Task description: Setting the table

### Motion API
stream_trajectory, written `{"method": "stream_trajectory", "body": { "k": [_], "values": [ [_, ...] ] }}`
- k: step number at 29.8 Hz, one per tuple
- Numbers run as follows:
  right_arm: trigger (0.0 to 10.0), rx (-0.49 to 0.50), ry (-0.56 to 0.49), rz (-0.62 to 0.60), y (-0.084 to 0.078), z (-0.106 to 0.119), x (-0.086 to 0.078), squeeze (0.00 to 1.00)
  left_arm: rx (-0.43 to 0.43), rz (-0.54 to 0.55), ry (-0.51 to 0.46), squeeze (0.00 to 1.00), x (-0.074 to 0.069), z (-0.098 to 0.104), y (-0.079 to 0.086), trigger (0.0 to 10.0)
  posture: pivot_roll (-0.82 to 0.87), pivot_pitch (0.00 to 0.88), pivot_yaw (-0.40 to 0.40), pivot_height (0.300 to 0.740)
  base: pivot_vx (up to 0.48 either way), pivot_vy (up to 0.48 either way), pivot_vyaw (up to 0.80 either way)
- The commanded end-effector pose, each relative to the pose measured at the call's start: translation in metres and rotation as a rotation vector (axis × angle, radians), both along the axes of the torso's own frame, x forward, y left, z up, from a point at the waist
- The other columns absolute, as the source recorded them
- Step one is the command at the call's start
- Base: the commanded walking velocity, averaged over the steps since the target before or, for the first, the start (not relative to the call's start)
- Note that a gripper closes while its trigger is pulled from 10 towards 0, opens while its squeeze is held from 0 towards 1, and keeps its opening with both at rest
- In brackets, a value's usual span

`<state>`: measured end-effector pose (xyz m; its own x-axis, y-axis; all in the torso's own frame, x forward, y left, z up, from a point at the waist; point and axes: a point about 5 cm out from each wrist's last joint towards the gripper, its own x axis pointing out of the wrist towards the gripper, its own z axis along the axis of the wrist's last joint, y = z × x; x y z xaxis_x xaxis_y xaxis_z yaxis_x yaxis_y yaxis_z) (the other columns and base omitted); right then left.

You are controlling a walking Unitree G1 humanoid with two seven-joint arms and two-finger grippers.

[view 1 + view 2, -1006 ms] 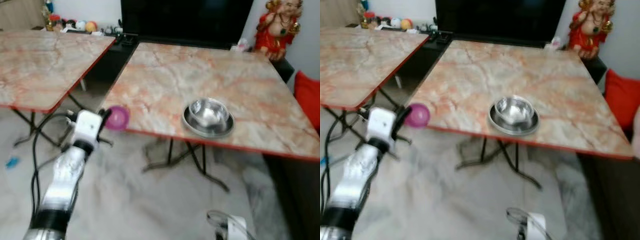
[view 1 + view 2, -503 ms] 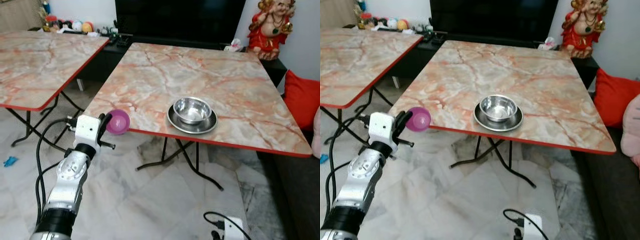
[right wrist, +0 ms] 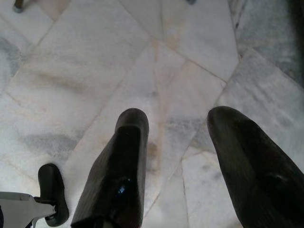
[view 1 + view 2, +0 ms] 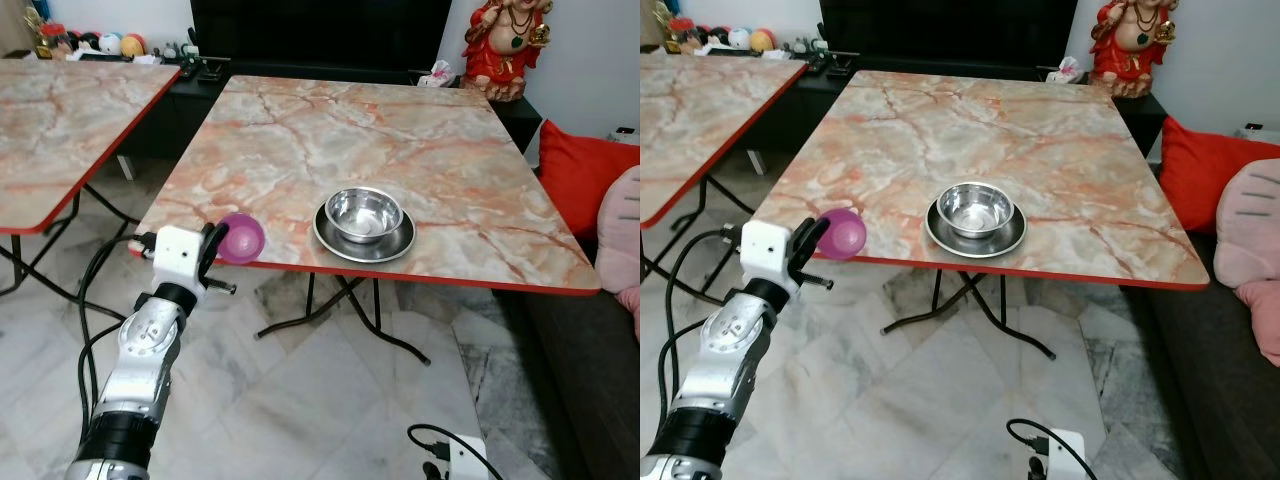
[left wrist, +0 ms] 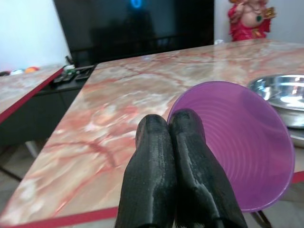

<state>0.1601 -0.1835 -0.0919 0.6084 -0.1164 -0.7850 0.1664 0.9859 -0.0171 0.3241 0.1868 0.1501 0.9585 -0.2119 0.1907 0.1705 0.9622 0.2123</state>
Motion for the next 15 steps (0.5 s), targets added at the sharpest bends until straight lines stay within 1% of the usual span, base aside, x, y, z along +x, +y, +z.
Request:
{"method": "stream_trajectory", "body": {
  "k": [1,8,15],
  "values": [
    [10.0,-0.001,0.001,-0.002,-0.0006,-0.0004,-0.0012,0.00,0.005,0.005,-0.004,0.00,-0.0001,0.0026,0.0007,10.0,0.17,0.000,-0.058,0.740,0.000,0.000,0.00],
    [10.0,0.000,-0.001,-0.004,-0.0003,-0.0003,-0.0012,0.00,-0.005,0.006,-0.011,0.00,0.0010,0.0034,-0.0039,10.0,0.17,0.000,-0.057,0.740,0.000,0.000,0.00],
    [10.0,0.004,0.002,-0.009,-0.0004,-0.0006,-0.0017,0.00,-0.016,0.002,-0.012,0.00,0.0017,0.0036,-0.0063,10.0,0.17,0.000,-0.059,0.740,0.329,0.000,0.00]
  ]
}}
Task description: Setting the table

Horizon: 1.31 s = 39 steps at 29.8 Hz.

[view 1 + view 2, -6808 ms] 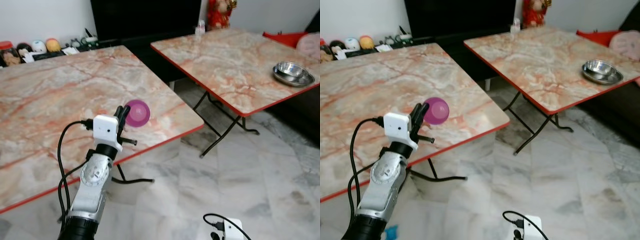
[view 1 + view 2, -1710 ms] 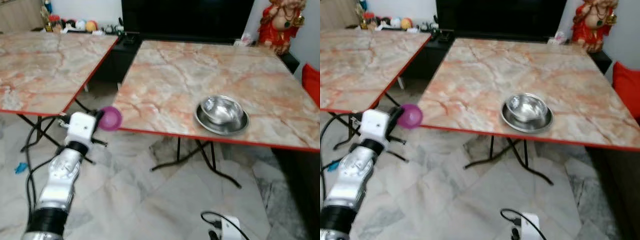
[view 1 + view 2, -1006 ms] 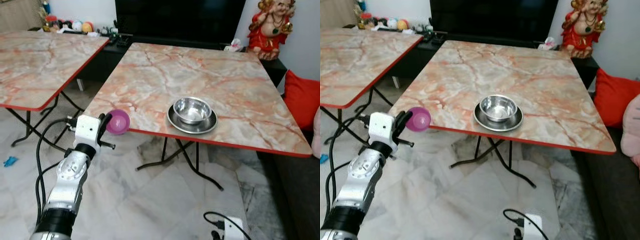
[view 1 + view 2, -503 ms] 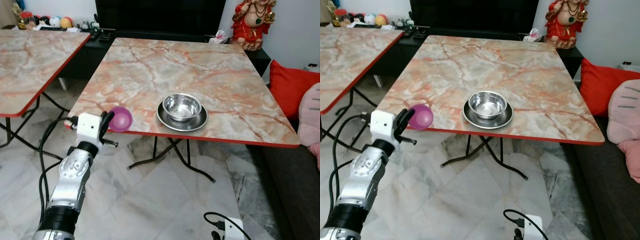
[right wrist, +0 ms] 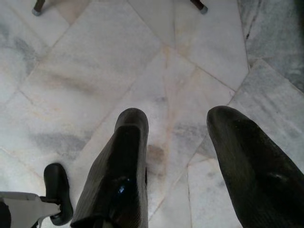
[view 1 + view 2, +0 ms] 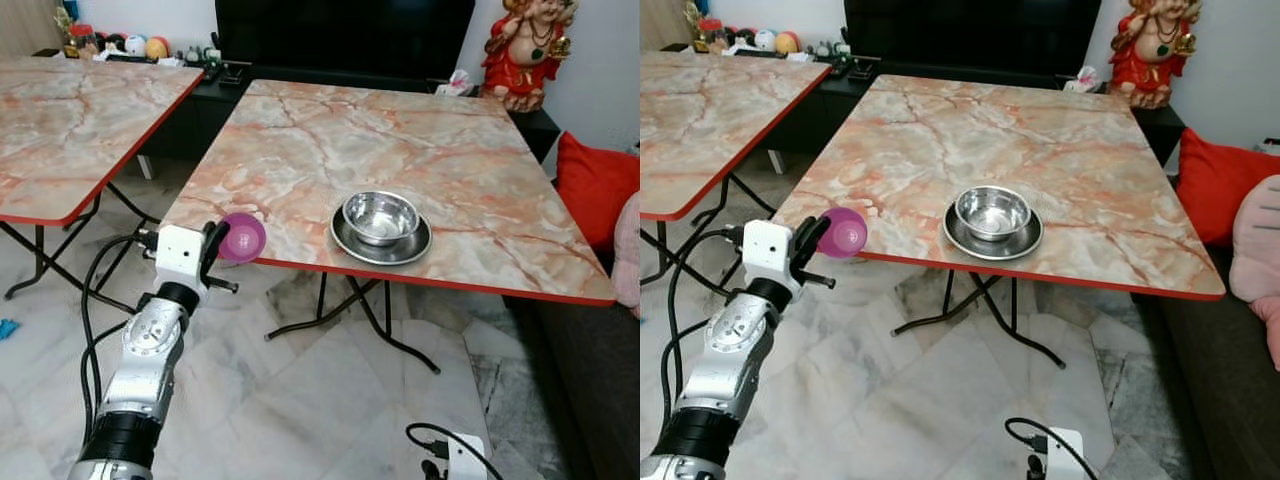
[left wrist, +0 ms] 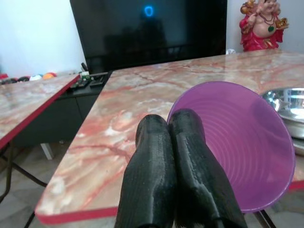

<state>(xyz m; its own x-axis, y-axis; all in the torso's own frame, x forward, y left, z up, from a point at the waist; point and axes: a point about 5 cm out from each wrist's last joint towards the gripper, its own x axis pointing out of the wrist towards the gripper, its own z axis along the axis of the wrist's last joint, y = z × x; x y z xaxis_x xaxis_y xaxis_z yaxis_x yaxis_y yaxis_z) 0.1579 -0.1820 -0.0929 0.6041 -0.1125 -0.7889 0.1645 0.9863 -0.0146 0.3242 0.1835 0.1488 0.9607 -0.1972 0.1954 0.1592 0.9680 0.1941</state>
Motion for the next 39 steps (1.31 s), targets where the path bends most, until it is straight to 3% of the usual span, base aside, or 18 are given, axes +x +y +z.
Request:
{"method": "stream_trajectory", "body": {
  "k": [1,25,34,39],
  "values": [
    [10.0,0.001,-0.003,-0.012,-0.002,0.000,0.000,0.00,0.002,-0.010,-0.012,0.00,0.002,0.005,-0.003,10.0,0.17,0.000,-0.059,0.740,0.345,0.000,0.00],
    [10.0,-0.001,-0.009,-0.010,-0.001,0.001,0.001,0.00,-0.015,-0.034,-0.011,0.00,0.005,0.007,-0.010,10.0,0.16,0.000,-0.054,0.740,0.346,0.000,-0.09],
    [10.0,-0.004,-0.006,-0.005,-0.002,0.001,0.001,0.00,-0.091,-0.051,-0.017,0.00,0.006,0.012,-0.014,10.0,0.16,0.000,-0.057,0.740,0.000,0.000,0.00],
    [10.0,-0.005,-0.006,-0.004,-0.002,0.001,0.002,0.00,-0.075,-0.055,-0.021,0.00,0.007,0.014,-0.015,10.0,0.16,0.000,-0.060,0.740,0.000,0.000,0.00]
  ]
}}
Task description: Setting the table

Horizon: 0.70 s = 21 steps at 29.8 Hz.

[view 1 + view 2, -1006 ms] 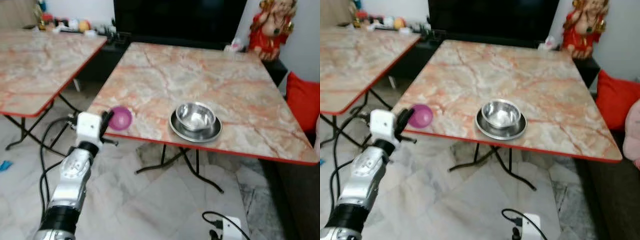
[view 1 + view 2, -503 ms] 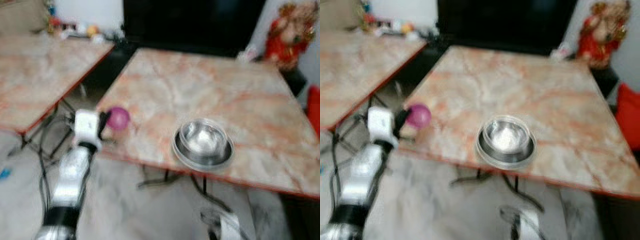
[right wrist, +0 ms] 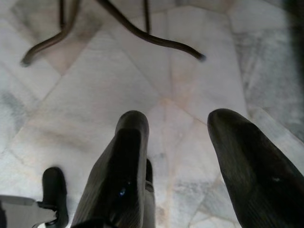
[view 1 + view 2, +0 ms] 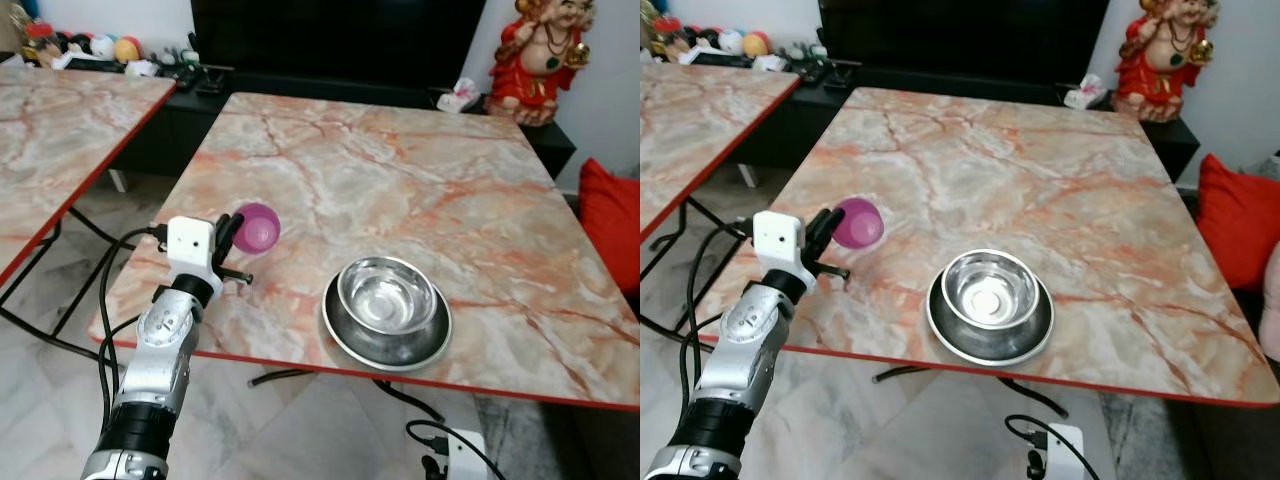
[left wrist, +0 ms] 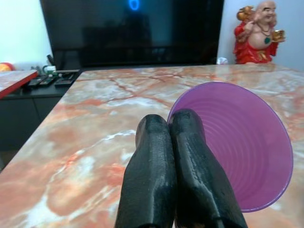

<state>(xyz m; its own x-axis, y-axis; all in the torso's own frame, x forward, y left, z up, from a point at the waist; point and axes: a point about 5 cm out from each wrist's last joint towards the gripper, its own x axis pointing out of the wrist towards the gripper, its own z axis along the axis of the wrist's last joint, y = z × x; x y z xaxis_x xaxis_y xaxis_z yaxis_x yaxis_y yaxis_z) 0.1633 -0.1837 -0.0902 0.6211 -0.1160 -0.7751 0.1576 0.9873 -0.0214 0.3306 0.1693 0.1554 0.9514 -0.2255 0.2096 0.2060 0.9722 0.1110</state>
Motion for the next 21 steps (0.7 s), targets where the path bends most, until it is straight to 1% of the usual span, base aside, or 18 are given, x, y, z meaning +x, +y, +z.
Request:
{"method": "stream_trajectory", "body": {
  "k": [1,3,18,21],
  "values": [
    [10.0,0.005,0.015,-0.011,0.0000,-0.0017,-0.0035,0.00,0.007,-0.002,-0.029,0.00,0.0010,0.0079,-0.0004,10.0,0.16,0.000,-0.059,0.740,0.000,0.000,0.00],
    [10.0,0.006,0.016,-0.010,-0.0001,-0.0017,-0.0035,0.00,0.005,0.006,-0.032,0.00,0.0011,0.0086,0.0002,10.0,0.16,0.000,-0.060,0.740,0.000,0.000,0.00],
    [10.0,0.006,0.020,-0.002,-0.0002,-0.0021,-0.0043,0.00,0.008,0.013,-0.031,0.00,0.0001,0.0089,0.0037,10.0,0.16,0.000,-0.062,0.740,0.000,-0.274,0.00],
    [10.0,0.006,0.020,-0.003,-0.0002,-0.0022,-0.0045,0.00,0.001,0.020,-0.025,0.00,0.0009,0.0086,0.0057,10.0,0.16,0.000,-0.063,0.740,0.000,0.000,0.00]
  ]
}}
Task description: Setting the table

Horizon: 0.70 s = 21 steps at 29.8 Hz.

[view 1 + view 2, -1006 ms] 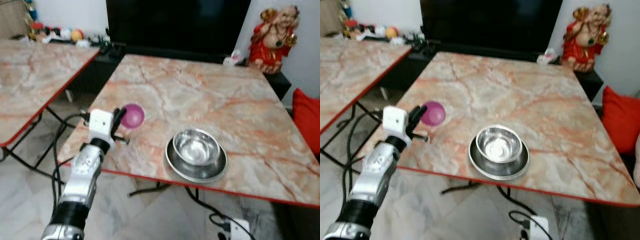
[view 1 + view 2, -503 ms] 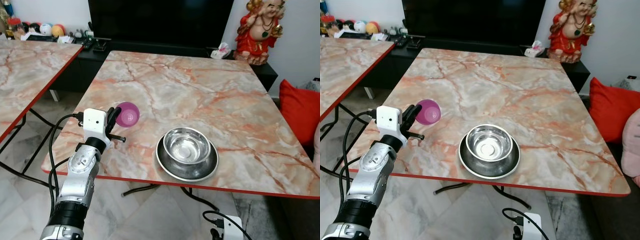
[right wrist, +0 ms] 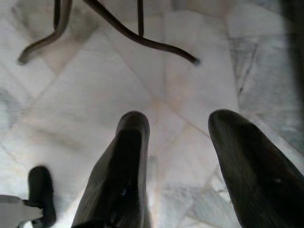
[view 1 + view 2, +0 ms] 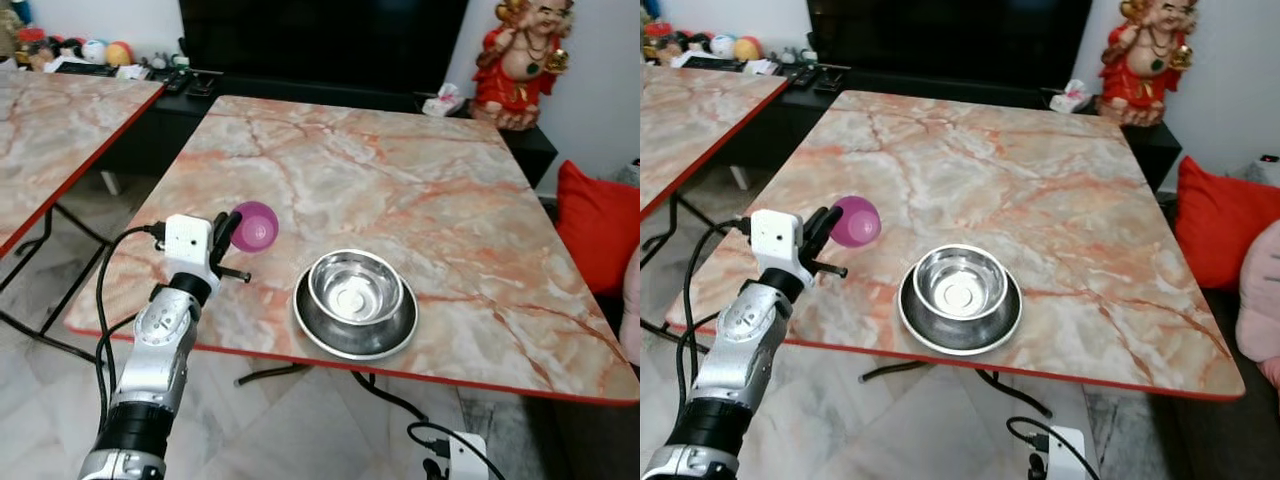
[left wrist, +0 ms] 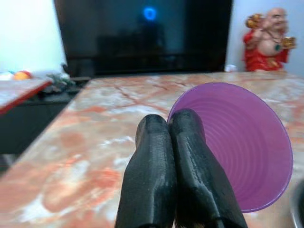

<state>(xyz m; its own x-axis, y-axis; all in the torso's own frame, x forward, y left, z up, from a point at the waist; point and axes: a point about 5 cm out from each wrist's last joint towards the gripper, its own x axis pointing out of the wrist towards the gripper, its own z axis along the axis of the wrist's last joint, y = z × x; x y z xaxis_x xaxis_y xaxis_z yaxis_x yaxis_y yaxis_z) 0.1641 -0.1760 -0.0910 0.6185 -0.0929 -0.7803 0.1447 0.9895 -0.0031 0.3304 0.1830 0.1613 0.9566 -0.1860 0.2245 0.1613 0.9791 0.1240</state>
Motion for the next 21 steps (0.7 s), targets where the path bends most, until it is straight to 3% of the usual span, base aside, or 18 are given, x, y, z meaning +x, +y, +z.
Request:
{"method": "stream_trajectory", "body": {
  "k": [1,17,21],
  "values": [
    [10.0,-0.013,0.015,-0.016,-0.0079,-0.0015,-0.0053,0.00,-0.012,-0.022,-0.006,0.00,0.0012,0.0028,-0.0074,10.0,0.16,0.000,-0.063,0.740,0.000,0.000,0.00],
    [10.0,-0.014,0.019,-0.008,-0.0074,-0.0019,-0.0060,0.00,-0.020,-0.032,0.006,0.00,0.0020,0.0024,-0.0054,10.0,0.16,0.000,-0.061,0.740,0.000,0.000,0.00],
    [10.0,-0.013,0.020,-0.012,-0.0068,-0.0020,-0.0061,0.00,-0.079,-0.127,0.080,0.00,0.0043,-0.0008,-0.0078,10.0,0.16,0.000,-0.059,0.740,0.000,0.000,0.00]
  ]
}}
